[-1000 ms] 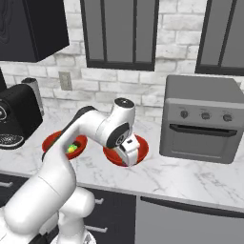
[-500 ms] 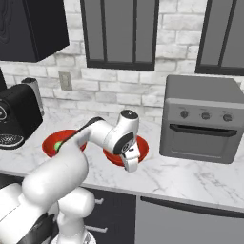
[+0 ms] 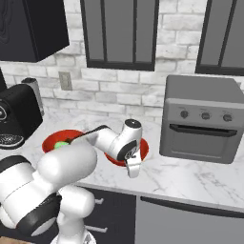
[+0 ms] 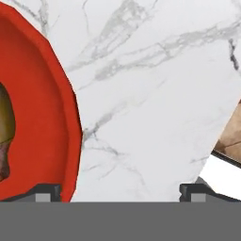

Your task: Place the bowl with the corn and sweet potato on the second highest shelf of the fridge. Place the bowl with the chicken drumstick and steak on the top shelf of the fridge.

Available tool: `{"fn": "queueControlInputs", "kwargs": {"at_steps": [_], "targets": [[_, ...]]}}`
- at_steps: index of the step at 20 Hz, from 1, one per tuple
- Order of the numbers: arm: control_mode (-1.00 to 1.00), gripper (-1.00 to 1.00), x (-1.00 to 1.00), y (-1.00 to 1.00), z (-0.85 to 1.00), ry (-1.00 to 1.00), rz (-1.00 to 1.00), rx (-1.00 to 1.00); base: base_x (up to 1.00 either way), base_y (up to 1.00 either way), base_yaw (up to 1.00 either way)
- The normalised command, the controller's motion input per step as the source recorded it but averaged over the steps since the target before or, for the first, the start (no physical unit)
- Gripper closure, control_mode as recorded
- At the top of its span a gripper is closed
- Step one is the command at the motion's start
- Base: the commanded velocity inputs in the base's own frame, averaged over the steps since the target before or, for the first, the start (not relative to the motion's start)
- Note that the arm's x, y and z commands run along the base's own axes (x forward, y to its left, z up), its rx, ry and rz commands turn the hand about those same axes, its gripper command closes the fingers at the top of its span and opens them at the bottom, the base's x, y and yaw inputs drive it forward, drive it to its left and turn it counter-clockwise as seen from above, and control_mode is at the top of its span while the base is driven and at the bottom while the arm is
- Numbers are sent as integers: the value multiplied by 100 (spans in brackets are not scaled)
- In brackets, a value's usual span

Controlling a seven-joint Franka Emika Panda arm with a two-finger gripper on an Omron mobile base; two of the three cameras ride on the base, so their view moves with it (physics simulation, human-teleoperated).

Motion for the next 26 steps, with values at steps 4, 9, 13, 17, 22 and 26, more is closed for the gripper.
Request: {"fn": "queueControlInputs", "kwargs": {"at_steps": [4,9,13,17,22,26], "targets": [[-100,-100,28,-3,-26,0,-8,0,0,0,0],[-100,-100,32,0,-24,0,-8,0,0,0,0],[-100,-100,20,0,-6,0,-5,0,0,0,0],[-100,-100,19,0,-1,0,-1,0,0,0,0],[-100,100,44,0,-10,0,-2,0,0,0,0],[-100,100,25,0,-8,0,-2,0,0,0,0]]}}
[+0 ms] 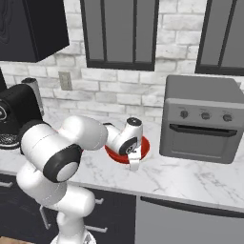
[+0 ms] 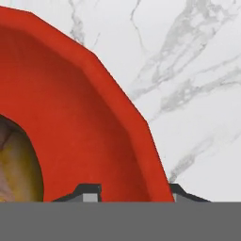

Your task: Place the bowl with the corn and sweet potato on the second highest shelf of the fridge. Place the bowl with the chicken drumstick and steak on the top shelf of the fridge.

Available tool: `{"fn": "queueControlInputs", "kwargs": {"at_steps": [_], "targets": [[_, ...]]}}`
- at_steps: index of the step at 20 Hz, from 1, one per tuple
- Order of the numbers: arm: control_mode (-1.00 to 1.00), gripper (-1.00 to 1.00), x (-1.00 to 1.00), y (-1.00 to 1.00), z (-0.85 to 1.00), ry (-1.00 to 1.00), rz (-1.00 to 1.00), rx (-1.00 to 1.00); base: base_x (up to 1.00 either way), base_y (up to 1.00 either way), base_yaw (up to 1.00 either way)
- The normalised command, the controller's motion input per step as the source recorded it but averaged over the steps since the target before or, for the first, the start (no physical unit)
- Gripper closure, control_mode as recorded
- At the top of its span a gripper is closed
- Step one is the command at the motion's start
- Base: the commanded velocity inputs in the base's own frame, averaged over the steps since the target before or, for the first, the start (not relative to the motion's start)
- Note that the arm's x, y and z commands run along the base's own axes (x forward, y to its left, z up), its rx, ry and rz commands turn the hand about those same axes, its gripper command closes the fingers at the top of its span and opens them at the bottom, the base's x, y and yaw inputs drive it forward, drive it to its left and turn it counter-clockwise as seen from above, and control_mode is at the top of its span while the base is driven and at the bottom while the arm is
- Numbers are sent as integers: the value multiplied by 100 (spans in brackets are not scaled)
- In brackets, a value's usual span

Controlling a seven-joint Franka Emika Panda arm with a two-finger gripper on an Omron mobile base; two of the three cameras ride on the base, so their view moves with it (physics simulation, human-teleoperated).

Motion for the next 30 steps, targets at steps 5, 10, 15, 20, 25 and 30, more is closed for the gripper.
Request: {"fn": "queueControlInputs", "kwargs": {"at_steps": [5,10,15,20,25,30], "targets": [[-100,100,-11,0,2,-5,0,0,0,0,0],[-100,100,-21,21,34,-19,0,-6,0,0,0],[-100,100,-19,43,82,-23,0,-13,0,0,0],[-100,100,-25,31,100,-19,0,-6,0,0,0],[-100,100,-46,22,100,-8,0,2,0,0,0],[-100,100,-94,0,94,-8,1,20,0,0,0]]}}
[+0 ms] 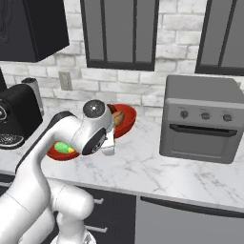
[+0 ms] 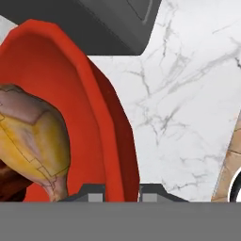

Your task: Place the bowl with the corn and sweet potato on the second highest shelf of the fridge. Place the bowl with the chicken drumstick and steak on the top shelf of the fridge.

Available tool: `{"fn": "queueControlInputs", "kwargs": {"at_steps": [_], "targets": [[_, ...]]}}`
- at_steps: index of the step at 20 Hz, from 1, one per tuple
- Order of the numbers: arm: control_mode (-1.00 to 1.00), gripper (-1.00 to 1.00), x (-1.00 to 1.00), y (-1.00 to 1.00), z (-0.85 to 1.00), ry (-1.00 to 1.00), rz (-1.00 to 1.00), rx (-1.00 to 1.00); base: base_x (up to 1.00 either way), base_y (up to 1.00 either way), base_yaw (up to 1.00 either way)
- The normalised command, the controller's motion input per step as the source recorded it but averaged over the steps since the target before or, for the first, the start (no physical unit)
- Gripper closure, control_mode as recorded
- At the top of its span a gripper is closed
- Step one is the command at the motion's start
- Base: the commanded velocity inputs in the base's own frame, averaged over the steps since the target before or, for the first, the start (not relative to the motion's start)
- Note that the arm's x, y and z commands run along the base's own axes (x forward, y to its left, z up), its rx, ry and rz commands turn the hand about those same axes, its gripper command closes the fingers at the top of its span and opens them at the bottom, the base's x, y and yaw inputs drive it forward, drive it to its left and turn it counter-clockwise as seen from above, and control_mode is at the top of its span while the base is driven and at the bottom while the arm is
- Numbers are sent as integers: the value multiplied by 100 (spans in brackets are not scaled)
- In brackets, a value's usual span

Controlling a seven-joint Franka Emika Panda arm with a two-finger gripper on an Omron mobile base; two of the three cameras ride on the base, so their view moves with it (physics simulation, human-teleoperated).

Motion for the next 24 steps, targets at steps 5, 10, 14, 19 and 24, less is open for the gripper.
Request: {"fn": "queueControlInputs", "kwargs": {"at_steps": [5,10,14,19,24], "targets": [[-100,100,-99,1,34,-5,8,8,0,0,0],[-100,100,-17,2,0,-1,1,0,0,0,0],[-100,100,-44,13,0,-1,7,0,0,0,0],[-100,100,-26,7,0,-2,5,0,0,0,0],[100,100,-2,2,0,0,1,0,-30,15,12]]}}
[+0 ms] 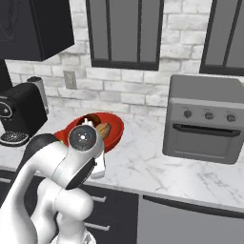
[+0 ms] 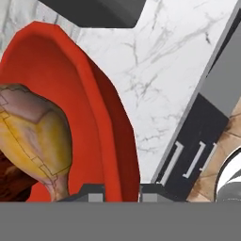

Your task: Place the bowl with the corn and sweet potato on the second highest shelf of the fridge. Place the bowl with the chicken drumstick and steak on the top shelf of the fridge.

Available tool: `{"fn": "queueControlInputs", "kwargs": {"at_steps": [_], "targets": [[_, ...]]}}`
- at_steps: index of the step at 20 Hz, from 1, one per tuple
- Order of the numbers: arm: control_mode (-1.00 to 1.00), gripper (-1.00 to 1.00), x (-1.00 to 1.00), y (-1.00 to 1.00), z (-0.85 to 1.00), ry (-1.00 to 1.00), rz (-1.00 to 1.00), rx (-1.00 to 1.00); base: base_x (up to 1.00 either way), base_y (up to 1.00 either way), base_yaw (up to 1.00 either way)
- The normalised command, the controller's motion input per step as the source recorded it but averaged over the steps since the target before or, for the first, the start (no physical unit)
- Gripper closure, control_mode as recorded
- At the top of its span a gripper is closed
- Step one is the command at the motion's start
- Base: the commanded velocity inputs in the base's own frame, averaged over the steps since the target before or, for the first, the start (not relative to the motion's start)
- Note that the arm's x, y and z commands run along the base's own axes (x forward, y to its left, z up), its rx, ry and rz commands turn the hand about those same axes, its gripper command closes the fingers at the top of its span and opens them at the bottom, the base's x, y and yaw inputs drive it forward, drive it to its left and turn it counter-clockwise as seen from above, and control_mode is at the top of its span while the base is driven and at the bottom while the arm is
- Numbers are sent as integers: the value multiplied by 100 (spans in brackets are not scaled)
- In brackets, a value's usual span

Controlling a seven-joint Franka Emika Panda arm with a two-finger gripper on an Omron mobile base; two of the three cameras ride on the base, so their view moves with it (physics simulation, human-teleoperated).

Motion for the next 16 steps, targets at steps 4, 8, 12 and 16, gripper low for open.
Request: {"fn": "queueControlInputs", "kwargs": {"at_steps": [4,8,12,16], "targets": [[100,100,0,0,0,0,0,0,-39,14,39],[100,100,0,0,0,0,0,0,-40,9,46],[100,100,0,0,0,0,0,0,-28,11,52],[100,100,0,0,0,0,0,0,-19,18,51]]}}
